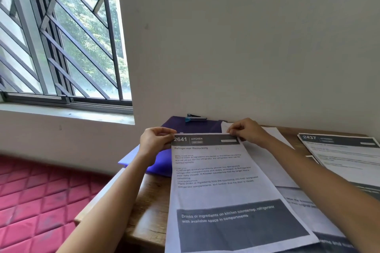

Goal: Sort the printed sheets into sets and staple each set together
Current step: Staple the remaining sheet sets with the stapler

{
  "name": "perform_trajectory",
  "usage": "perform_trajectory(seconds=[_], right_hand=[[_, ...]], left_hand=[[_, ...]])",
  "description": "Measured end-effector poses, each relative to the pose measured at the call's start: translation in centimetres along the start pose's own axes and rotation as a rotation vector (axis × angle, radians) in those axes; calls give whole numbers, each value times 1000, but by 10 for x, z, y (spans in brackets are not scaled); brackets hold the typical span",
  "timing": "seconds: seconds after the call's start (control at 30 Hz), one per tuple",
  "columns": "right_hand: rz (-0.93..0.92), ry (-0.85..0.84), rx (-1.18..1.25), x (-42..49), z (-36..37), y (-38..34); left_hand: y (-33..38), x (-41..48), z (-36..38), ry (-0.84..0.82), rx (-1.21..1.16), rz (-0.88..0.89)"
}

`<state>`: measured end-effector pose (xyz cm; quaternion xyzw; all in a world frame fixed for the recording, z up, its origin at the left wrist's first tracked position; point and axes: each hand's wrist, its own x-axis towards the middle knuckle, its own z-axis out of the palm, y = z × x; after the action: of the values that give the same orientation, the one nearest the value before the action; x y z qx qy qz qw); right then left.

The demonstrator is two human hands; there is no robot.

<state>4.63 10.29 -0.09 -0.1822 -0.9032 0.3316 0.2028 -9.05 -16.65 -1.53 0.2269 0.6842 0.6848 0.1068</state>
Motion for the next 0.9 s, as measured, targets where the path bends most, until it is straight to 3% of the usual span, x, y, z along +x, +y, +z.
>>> perform_trajectory(seconds=[0.17,0.33,0.53,0.9], right_hand=[[90,-98,-89,15,-6,-3],[-18,24,-204,56,9,-17],[-58,-88,-301,124,58,-25],[-2,-88,-427,164,99,-19]], left_hand=[[-2,-1,5,48,28,-1],[0,-3,11,59,49,20],[0,-4,13,50,61,7],[-1,1,11,44,5,-11]])
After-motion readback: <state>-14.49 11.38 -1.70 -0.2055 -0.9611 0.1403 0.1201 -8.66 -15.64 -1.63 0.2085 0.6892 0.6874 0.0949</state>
